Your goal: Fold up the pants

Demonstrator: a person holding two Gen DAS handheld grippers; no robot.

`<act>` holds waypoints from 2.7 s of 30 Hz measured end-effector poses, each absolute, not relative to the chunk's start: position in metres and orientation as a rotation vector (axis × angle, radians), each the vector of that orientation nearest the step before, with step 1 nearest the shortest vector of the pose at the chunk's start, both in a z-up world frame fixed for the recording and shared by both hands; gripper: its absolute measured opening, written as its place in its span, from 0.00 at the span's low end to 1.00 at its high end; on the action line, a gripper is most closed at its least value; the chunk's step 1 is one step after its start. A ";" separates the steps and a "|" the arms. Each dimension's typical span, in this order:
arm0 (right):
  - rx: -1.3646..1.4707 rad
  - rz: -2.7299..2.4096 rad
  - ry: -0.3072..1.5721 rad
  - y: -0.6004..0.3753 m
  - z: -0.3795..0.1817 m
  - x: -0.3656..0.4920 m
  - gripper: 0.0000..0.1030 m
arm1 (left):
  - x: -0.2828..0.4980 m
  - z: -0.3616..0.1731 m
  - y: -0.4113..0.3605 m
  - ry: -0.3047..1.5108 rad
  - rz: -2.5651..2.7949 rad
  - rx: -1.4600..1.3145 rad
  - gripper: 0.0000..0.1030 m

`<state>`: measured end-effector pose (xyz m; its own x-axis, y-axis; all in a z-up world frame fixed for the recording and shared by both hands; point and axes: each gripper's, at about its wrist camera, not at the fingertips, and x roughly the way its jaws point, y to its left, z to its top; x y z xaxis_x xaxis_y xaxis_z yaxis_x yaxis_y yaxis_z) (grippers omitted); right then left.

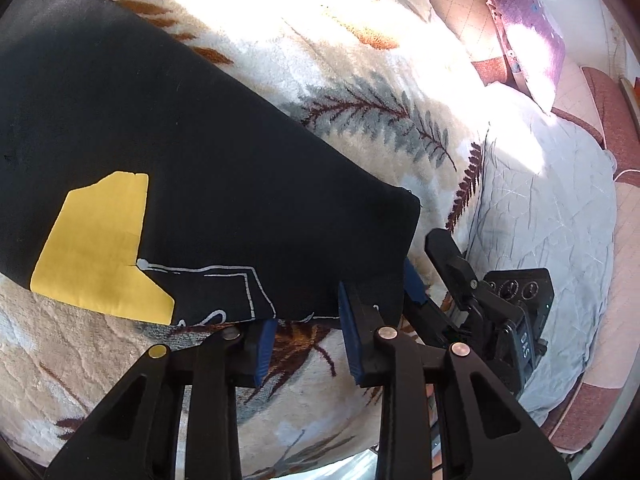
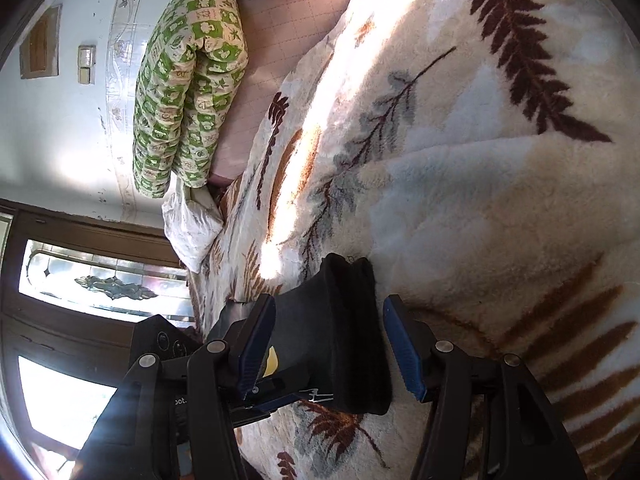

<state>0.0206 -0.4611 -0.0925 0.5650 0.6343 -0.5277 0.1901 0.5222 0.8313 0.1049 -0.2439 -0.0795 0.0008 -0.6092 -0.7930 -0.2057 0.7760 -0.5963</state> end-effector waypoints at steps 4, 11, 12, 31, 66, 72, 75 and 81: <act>1.033 0.380 1.017 -0.456 -0.107 0.038 0.55 | 0.105 -0.081 -0.244 1.574 -0.371 -0.675 0.26; 1.042 0.436 1.099 -0.453 -0.106 0.052 0.56 | 0.113 -0.079 -0.234 1.573 -0.385 -0.705 0.26; 1.035 0.425 1.115 -0.456 -0.106 0.048 0.56 | 0.114 -0.078 -0.233 1.569 -0.387 -0.710 0.26; 1.102 0.329 1.212 -0.427 -0.099 0.056 0.87 | 0.118 -0.072 -0.216 1.555 -0.383 -0.746 0.26; 0.945 0.300 1.033 -0.387 -0.026 0.039 0.14 | 0.113 -0.054 -0.159 1.551 -0.421 -0.865 0.13; 0.941 0.335 1.036 -0.347 -0.016 0.054 0.14 | 0.118 -0.060 -0.115 1.542 -0.393 -0.919 0.13; 0.941 0.355 1.043 -0.322 -0.016 0.066 0.14 | 0.120 -0.068 -0.096 1.544 -0.367 -0.937 0.13; 0.982 0.392 1.084 -0.274 -0.039 0.089 0.17 | 0.122 -0.089 -0.042 1.558 -0.294 -0.956 0.13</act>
